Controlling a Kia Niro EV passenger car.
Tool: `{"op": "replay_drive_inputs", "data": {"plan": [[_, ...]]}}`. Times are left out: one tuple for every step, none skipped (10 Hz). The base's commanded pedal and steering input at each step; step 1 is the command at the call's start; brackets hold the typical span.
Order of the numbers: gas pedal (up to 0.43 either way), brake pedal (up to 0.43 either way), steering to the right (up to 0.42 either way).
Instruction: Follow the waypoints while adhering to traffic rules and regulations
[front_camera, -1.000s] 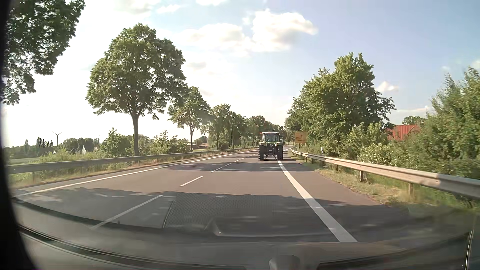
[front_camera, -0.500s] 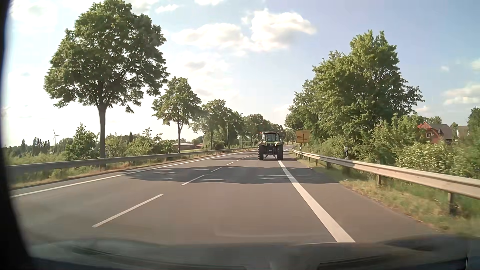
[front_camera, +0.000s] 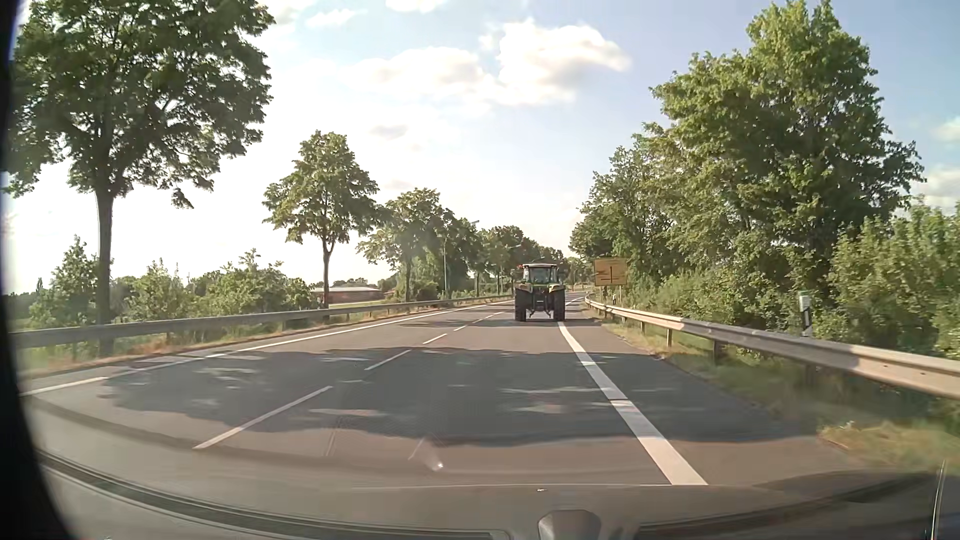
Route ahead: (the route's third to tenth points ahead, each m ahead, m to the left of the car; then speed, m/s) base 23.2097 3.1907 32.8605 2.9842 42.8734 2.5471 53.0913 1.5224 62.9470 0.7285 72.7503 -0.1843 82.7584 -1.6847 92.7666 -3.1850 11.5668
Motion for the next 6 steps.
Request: {"op": "replay_drive_inputs", "data": {"plan": [[0.11, 0.006, 0.006], [0.11, 0.006, 0.006], [0.11, 0.006, 0.006], [0.11, 0.006, 0.006], [0.11, 0.006, 0.007], [0.11, 0.006, 0.008]]}}
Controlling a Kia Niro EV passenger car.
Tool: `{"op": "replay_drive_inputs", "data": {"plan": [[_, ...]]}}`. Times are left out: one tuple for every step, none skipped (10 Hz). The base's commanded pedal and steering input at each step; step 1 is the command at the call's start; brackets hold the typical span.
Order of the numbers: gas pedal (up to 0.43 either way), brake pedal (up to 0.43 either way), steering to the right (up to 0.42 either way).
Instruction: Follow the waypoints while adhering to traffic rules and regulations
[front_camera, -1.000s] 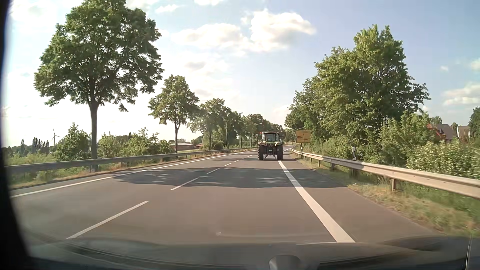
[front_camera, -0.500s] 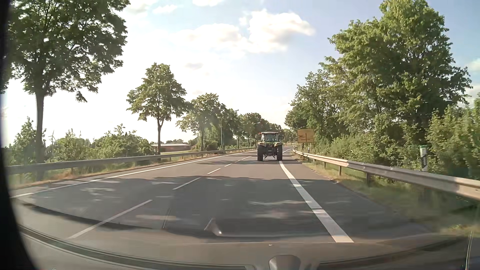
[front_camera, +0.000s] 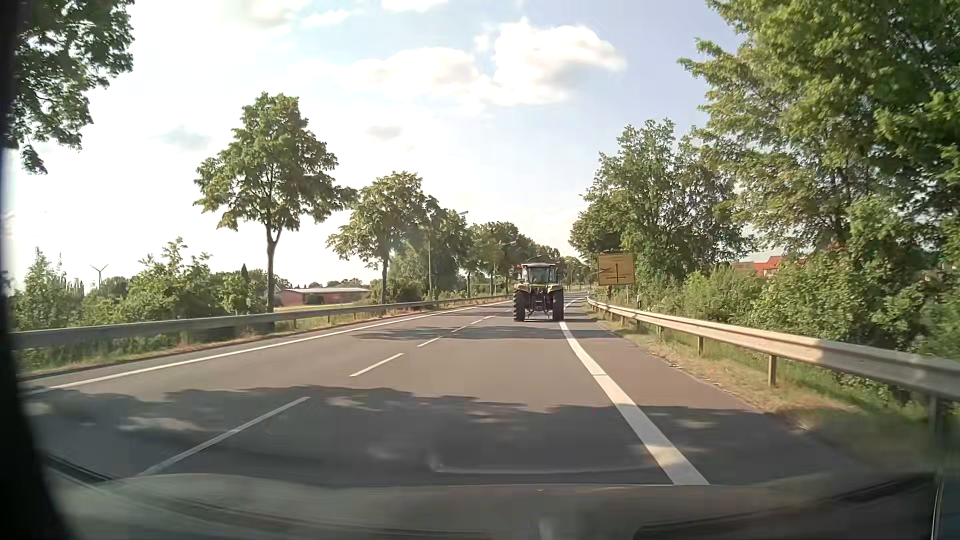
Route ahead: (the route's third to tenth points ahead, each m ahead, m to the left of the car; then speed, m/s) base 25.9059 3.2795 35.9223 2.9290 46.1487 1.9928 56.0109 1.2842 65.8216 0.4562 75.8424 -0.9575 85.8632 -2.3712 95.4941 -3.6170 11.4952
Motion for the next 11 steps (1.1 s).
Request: {"op": "replay_drive_inputs", "data": {"plan": [[0.11, 0.006, 0.008], [0.11, 0.006, 0.008], [0.11, 0.006, 0.008], [0.11, 0.006, 0.009], [0.11, 0.006, 0.008], [0.11, 0.006, 0.007], [0.11, 0.006, 0.007], [0.118, 0.006, 0.006], [0.118, 0.006, 0.006], [0.118, 0.006, 0.006], [0.118, 0.006, 0.006]]}}
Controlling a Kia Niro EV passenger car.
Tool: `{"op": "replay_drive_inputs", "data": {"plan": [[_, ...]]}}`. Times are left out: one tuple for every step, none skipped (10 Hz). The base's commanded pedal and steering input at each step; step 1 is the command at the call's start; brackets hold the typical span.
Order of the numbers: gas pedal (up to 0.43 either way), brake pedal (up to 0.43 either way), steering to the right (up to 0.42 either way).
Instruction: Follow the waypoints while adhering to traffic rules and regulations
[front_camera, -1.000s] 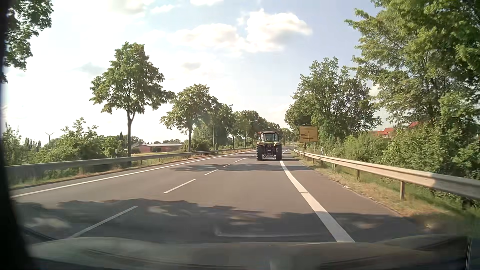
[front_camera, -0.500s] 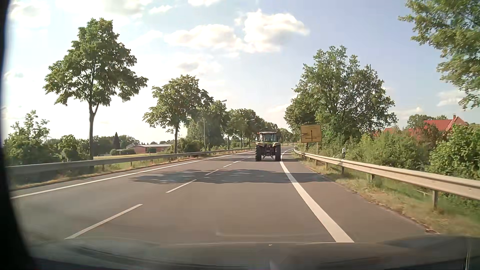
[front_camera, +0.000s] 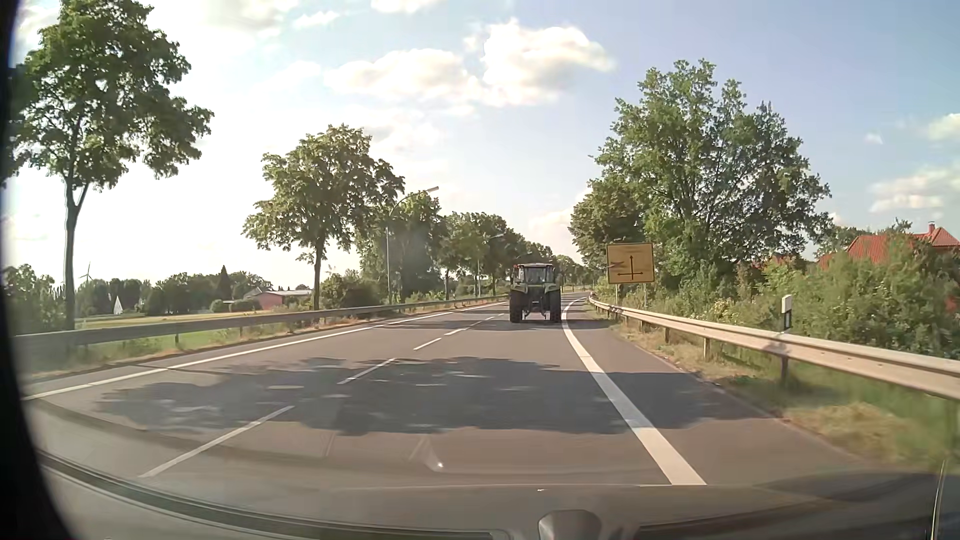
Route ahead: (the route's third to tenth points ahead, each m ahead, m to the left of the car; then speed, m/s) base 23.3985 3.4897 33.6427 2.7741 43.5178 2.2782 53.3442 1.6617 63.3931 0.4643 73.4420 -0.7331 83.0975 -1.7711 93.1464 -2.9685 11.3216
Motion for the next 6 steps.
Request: {"op": "replay_drive_inputs", "data": {"plan": [[0.118, 0.006, 0.007], [0.118, 0.006, 0.007], [0.118, 0.006, 0.007], [0.118, 0.006, 0.007], [0.118, 0.006, 0.008], [0.118, 0.006, 0.008]]}}
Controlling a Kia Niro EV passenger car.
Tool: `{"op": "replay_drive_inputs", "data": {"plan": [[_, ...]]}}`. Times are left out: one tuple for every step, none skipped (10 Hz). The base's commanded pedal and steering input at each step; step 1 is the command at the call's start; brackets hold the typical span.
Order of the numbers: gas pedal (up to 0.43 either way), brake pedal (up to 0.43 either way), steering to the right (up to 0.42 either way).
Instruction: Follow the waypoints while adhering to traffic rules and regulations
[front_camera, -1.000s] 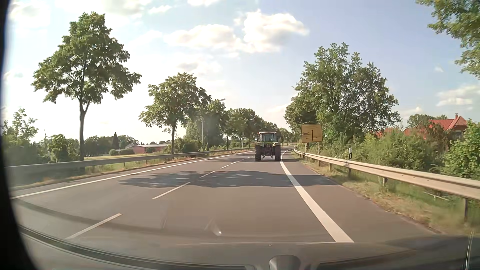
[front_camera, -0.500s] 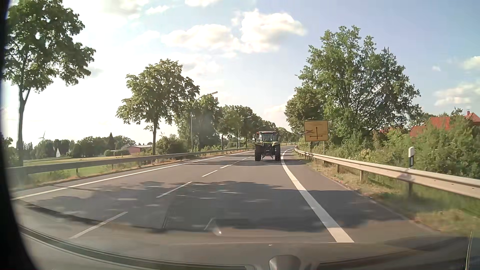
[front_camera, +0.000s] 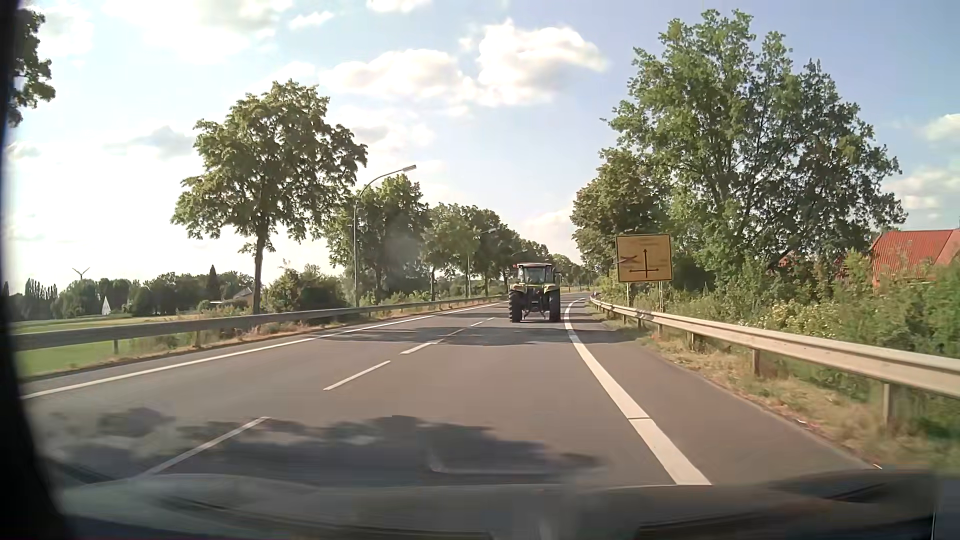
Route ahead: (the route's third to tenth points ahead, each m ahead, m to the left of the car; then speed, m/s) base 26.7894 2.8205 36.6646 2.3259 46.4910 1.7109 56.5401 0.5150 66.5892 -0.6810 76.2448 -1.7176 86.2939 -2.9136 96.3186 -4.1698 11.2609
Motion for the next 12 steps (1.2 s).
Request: {"op": "replay_drive_inputs", "data": {"plan": [[0.118, 0.006, 0.008], [0.118, 0.006, 0.008], [0.118, 0.006, 0.009], [0.118, 0.006, 0.009], [0.118, 0.006, 0.009], [0.118, 0.006, 0.009], [0.118, 0.006, 0.009], [0.118, 0.006, 0.009], [0.11, 0.006, 0.009], [0.11, 0.006, 0.009], [0.11, 0.006, 0.009], [0.11, 0.006, 0.009]]}}
